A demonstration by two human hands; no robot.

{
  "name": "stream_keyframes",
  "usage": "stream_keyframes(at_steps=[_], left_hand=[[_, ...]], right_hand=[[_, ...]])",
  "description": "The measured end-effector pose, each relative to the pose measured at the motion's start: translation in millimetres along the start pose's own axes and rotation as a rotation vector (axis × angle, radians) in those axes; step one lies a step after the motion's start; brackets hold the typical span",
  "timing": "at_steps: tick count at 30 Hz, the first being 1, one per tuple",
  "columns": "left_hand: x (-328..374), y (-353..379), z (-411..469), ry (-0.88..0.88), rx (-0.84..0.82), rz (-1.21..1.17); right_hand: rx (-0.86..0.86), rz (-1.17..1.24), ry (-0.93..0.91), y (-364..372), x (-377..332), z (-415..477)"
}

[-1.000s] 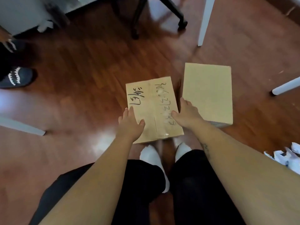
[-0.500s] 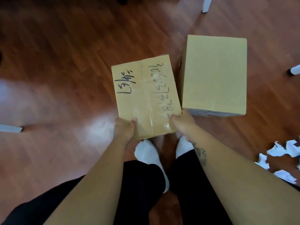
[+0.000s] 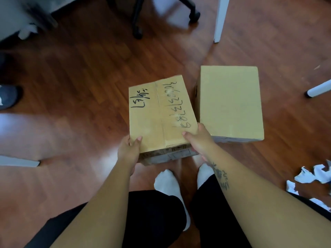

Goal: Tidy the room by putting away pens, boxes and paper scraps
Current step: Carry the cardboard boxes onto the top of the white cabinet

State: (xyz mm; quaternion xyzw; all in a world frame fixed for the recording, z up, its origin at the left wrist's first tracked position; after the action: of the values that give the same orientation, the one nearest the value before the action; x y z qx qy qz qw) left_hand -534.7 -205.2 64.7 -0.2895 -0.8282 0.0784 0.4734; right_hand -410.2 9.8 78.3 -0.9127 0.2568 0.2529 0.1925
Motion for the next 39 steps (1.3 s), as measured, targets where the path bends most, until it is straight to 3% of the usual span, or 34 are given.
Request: stream_keyframes(at_steps=[5,10,16,30,39], left_hand=[[97,-21,-17,0.186,-0.038,0.068],[201,-28,-49,0.403,-0.056,0.158],[294,-15,-117,0.584,-0.141,0.034],[433,57,-334,0.892,-0.490,-0.088],[513,68,-467,1.097,-0.713,-0.218]], right_hand=[[-0.032,-0.034,-0.081,-39,-50,-51],[0.034,0.182,-0.138,-76,-89,-105],[0.094,0.422,-0.272,-141,-125,-179],[0.597,0.392,-0.489,-341,-116,-402],[0.786,0.489,-0.650,-395,-111,-558]])
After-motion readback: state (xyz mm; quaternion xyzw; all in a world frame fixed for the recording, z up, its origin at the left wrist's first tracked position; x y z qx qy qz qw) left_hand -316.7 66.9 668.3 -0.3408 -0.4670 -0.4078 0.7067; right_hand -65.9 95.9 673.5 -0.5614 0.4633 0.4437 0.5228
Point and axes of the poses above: each hand's wrist, its own z-axis towards the middle knuckle, its own y-axis out of the palm, x = y × z, the point moved 4 cm from there along z, towards the middle knuckle, and after that the axes turned 11 degrees about y, right-handed, at the moved point
